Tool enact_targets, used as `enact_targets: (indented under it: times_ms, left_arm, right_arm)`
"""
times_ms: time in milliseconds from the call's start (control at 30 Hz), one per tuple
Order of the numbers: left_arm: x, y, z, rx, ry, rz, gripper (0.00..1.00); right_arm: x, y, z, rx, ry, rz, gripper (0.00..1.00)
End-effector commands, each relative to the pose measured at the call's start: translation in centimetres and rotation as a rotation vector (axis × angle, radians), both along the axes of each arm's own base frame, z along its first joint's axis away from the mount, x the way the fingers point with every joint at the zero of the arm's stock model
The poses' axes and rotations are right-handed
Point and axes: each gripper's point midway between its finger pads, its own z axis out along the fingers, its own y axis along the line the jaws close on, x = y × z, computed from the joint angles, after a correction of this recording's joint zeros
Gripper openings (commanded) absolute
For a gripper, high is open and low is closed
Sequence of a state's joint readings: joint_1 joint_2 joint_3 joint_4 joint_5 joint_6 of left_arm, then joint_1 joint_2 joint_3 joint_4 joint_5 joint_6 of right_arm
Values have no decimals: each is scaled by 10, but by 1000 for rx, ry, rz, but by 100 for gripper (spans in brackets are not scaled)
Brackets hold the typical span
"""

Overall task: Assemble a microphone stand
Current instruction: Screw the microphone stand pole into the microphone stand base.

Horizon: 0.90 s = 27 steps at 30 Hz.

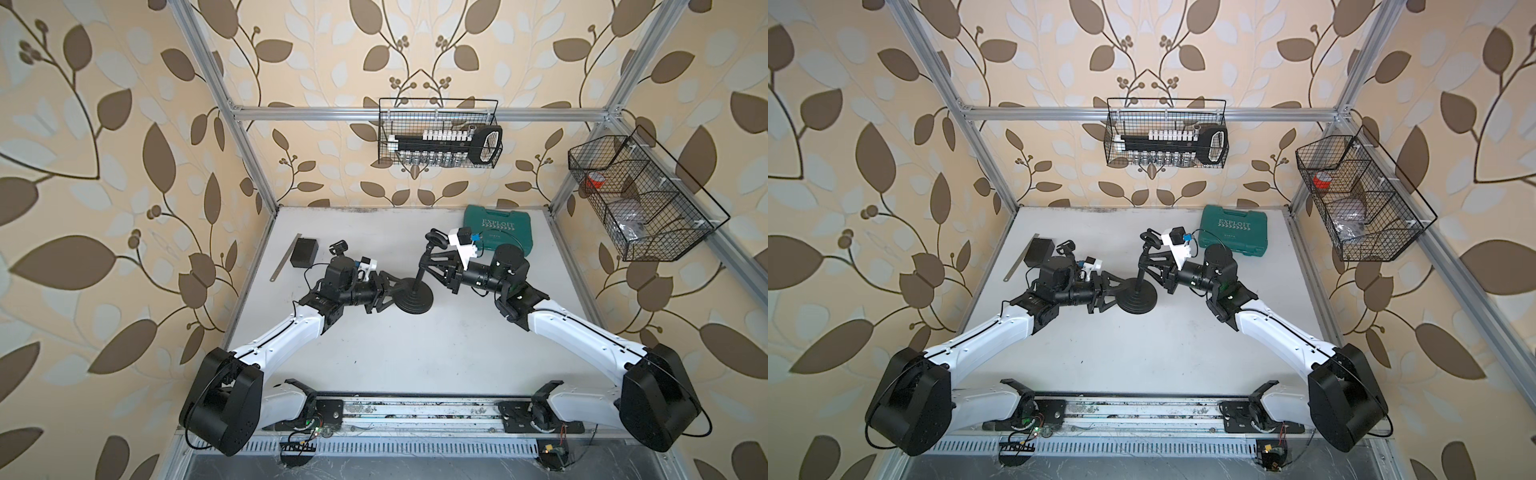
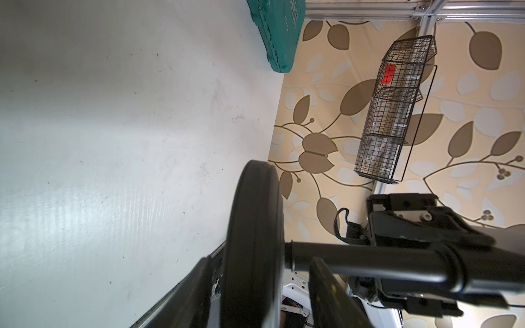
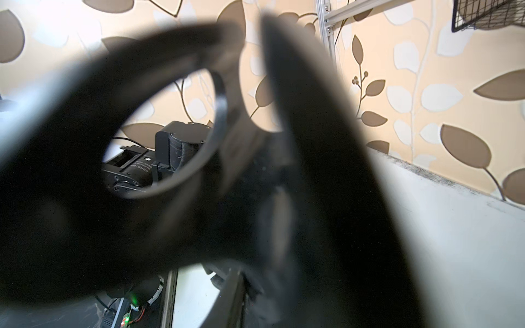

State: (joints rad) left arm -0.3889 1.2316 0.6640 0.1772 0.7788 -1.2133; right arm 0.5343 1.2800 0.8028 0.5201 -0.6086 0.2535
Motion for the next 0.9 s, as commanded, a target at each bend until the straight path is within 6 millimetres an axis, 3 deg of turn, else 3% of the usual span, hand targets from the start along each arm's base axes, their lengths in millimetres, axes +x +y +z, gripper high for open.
enact_targets:
  times_ms: [0, 400, 800, 867]
  left_arm:
    - [-1, 0, 17, -39, -47, -4, 54]
    - [1, 6, 18, -63, -64, 63, 40]
    - [3, 19, 26, -105, -82, 169, 22]
    - [4, 20, 28, -112, -99, 183, 15]
  right_arm:
    - [1, 2, 39, 62, -146, -34, 0]
    - [-5, 15, 36, 50, -177, -46, 0]
    - [-14, 30, 18, 3, -212, -155, 0]
    - [-13, 31, 14, -6, -204, -194, 0]
